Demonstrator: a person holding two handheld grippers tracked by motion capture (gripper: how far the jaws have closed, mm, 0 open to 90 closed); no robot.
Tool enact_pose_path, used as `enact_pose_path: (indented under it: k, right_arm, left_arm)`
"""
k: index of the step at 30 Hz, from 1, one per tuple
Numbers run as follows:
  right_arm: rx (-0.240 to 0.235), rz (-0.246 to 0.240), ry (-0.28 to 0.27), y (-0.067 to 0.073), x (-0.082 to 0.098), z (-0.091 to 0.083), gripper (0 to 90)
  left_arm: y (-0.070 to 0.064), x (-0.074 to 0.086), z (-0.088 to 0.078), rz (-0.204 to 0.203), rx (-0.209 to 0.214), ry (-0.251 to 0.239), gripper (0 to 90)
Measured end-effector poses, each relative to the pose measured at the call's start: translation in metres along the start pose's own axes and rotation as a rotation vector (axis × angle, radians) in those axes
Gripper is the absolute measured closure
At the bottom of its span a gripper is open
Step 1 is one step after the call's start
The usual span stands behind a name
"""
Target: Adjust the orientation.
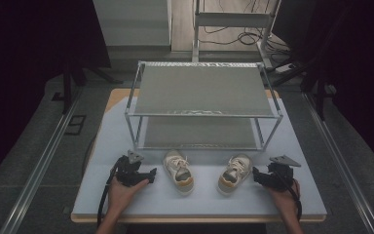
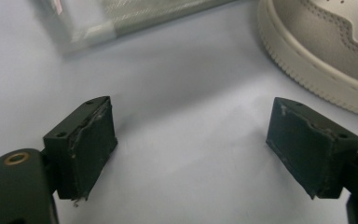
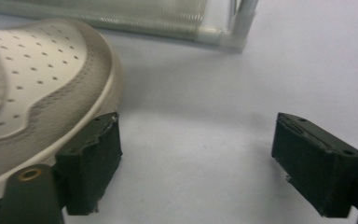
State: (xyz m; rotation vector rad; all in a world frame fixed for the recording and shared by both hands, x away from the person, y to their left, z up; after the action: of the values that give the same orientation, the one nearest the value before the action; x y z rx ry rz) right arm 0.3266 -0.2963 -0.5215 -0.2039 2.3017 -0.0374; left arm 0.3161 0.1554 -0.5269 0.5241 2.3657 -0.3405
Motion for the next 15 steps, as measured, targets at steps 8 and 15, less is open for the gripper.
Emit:
enact_pose_path:
  k: [8,15]
  right_arm:
    - [-0.064,0.078,-0.139,-0.004,-0.015,-0.044,24.0]
    - [-0.262,0.021,-0.284,0.025,-0.041,-0.082,48.4]
  left_arm:
    - [-0.008,-0.009,-0.031,-0.004,0.036,-0.181,20.8]
    - [0.001,-0.023,-0.046,-0.032,0.025,-0.159,25.4]
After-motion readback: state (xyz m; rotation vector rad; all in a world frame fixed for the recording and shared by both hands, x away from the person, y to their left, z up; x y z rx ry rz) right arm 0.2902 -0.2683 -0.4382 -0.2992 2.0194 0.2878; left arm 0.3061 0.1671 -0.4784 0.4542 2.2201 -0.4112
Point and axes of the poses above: each handheld gripper's, and its own axes: z roughly forward along the jaws, x roughly out of its underside, y roughly to its left, the point moved 4 cm from there along z, roughly forward along the jaws, and after that the axes turned 5 degrees about x, right-handed, at the moved point
